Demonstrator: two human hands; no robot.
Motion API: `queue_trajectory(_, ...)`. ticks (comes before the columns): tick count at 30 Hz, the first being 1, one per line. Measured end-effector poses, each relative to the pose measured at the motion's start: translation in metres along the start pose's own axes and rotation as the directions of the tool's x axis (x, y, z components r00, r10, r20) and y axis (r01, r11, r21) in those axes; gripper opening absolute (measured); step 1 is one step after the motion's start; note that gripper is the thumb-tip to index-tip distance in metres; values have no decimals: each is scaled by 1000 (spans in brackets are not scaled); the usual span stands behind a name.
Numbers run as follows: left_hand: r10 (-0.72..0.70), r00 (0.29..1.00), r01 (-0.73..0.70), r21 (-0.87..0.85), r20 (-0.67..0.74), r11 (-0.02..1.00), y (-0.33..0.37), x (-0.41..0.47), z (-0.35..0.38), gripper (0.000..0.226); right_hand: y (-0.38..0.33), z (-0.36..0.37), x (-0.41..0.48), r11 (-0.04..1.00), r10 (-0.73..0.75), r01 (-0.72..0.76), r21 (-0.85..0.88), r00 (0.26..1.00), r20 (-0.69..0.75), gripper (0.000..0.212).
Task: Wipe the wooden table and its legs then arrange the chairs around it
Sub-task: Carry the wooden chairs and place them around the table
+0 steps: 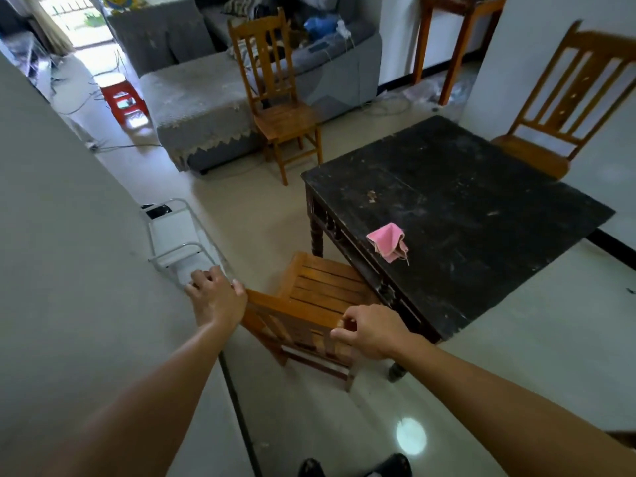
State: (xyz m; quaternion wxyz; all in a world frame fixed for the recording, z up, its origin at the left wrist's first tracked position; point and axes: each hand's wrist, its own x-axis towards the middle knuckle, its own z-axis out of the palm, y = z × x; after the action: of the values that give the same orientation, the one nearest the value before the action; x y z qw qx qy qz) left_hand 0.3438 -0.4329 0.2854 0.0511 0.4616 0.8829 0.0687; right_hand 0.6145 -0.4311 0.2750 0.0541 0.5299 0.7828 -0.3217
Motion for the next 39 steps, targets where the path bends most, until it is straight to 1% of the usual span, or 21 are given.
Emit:
queue_trajectory(3, 35, 999, -35, 18, -23, 999, 24, -3, 2, 46, 15, -2, -14, 999, 35, -35, 10, 999, -16, 39)
queue_trajectory(7, 128, 991, -126, 52, -45, 991, 54, -1, 9, 46, 32, -10, -29, 997, 76, -76, 18, 997, -1, 41)
queue_trajectory(10, 178, 982, -175, 48, -59, 983, 73, 5, 14, 47, 38, -15, -35, 996, 79, -79, -34, 997, 16, 40)
queue_trajectory(15, 286, 958, -284, 77, -24, 956, 98, 23, 17, 47, 43, -21, -32, 990, 111, -111, -83, 994, -4, 30)
queue_trajectory(18, 310, 950, -311, 71, 30, 948, 111, 36, 15, 46, 42, -24, -25, 984, 145, -146, -101, 989, -20, 26)
queue_trajectory(22, 340, 936, -344, 39, 91, 938, 124, 63, 10, 44, 31, -31, -6, 980, 147, -154, -127, 987, -66, 26)
queue_trajectory(28, 428, 894, -432, -1, 132, 902, 129, 130, 24, 40, 9, -40, 44, 971, 229, -235, -49, 967, -107, 33)
queue_trajectory(34, 569, 808, -566, -69, 152, 822, 143, 193, 38, 40, -13, -55, 85, 933, 360, -359, 24, 931, -66, 29)
queue_trajectory(36, 588, 791, -586, -66, 169, 808, 153, 210, 37, 41, -17, -66, 94, 922, 387, -384, 44, 918, -93, 30)
queue_trajectory(39, 577, 787, -581, -50, 221, 812, 166, 238, 41, 45, -23, -78, 113, 909, 415, -406, 88, 896, -157, 33)
